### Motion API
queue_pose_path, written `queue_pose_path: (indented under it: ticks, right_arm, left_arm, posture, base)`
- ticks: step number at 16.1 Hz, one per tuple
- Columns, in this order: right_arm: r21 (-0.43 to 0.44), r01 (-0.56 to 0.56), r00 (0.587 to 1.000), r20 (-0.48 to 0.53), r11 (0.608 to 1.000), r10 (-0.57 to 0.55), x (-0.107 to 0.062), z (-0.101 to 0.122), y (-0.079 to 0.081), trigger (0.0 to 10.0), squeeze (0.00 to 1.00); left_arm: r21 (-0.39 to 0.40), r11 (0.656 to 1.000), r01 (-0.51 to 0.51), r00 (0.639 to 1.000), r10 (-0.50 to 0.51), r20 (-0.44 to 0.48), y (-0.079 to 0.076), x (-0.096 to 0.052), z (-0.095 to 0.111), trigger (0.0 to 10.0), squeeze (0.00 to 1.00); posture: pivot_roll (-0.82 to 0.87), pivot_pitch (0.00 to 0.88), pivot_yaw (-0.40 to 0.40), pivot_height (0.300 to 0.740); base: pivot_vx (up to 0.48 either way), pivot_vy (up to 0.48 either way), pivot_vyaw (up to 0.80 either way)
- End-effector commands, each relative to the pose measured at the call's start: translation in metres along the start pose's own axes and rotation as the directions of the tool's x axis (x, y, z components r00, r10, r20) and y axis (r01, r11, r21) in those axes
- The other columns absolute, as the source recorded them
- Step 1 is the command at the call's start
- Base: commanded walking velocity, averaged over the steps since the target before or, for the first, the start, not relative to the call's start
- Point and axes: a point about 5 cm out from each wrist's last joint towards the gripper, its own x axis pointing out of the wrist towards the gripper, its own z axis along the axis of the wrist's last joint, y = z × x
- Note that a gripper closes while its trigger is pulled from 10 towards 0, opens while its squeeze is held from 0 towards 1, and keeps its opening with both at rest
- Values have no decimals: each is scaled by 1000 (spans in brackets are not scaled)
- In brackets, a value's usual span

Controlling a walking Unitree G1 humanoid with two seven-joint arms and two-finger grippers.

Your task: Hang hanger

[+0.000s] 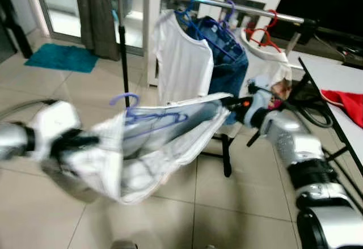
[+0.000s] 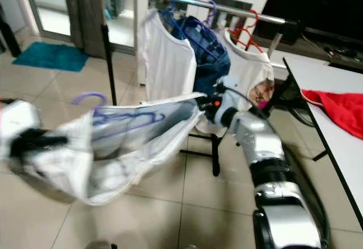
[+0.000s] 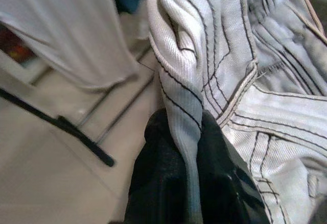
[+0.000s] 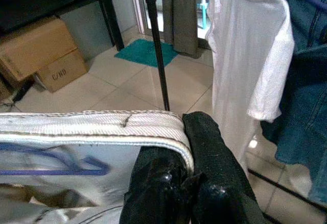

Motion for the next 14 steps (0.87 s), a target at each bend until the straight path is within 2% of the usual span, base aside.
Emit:
queue_pose_path:
  ticks: [1, 2, 3, 4, 5, 6, 7, 9, 11, 13, 14]
  right_arm:
    - [-19, 6, 1000, 2, 1000, -6, -11, 7, -3, 0, 0]
    - [-12, -22, 1000, -16, 1000, 22, -13, 6, 4, 0, 0]
    - [-7, -33, 999, -24, 999, 33, -15, 5, 7, 0, 0]
    - [3, -43, 998, -47, 999, 43, -21, 3, 10, 0, 0]
    - [4, -39, 997, -69, 999, 39, -26, 0, 11, 0, 0]
    - [1, -30, 994, -104, 1000, 30, -36, -4, 13, 0, 0]
    - [-2, -46, 993, -110, 999, 45, -39, -6, 18, 0, 0]
    - [-21, -91, 988, -124, 996, 87, -41, -10, 29, 0, 0]
    - [-133, -164, 973, -182, 977, 139, -37, -24, 53, 0, 0]
    - [-183, -200, 963, -217, 962, 159, -32, -34, 68, 0, 0]
    - [-216, -236, 957, -221, 948, 188, -17, -45, 87, 0, 0]
  left_arm:
    - [-23, 999, -39, 998, 38, -43, 3, 13, -7, 0, 0]
    - [-50, 997, -64, 997, 62, -39, 3, 28, -9, 0, 0]
    - [-58, 995, -77, 996, 75, -41, 4, 35, -10, 0, 0]
    - [-74, 989, -130, 991, 127, -46, 10, 48, -14, 0, 0]
    - [-86, 981, -172, 985, 169, -42, 15, 53, -14, 0, 0]
    - [-155, 957, -245, 968, 250, 14, 30, 57, -9, 0, 0]
    - [-195, 937, -289, 953, 302, 36, 38, 57, -7, 0, 0]
    - [-218, 915, -339, 932, 358, 52, 48, 57, -4, 0, 0]
    - [-378, 876, -299, 882, 405, 241, 62, 57, 22, 0, 0]
    - [-398, 885, -243, 852, 390, 348, 68, 55, 40, 0, 0]
    - [-408, 901, -147, 815, 344, 467, 72, 51, 63, 0, 0]
  posture:
    - [73, 0, -148, 740]
    - [69, 0, -146, 740]
    - [66, 0, -145, 740]
    - [54, 0, -138, 740]
    - [51, 0, -137, 740]
    - [41, 0, -131, 740]
    - [39, 0, -130, 740]
    - [38, 0, -130, 740]
    - [34, 0, -126, 740]
    - [35, 0, -124, 740]
    - [35, 0, -123, 740]
  base:
    - [0, 0, 0]
    - [0, 0, 0]
    - [0, 0, 0]
    - [0, 0, 0]
    - [0, 0, 0]
    - [0, 0, 0]
    - [0, 0, 0]
    - [0, 0, 0]
    - [0, 0, 0]
    - [0, 0, 0]
    - [0, 0, 0]
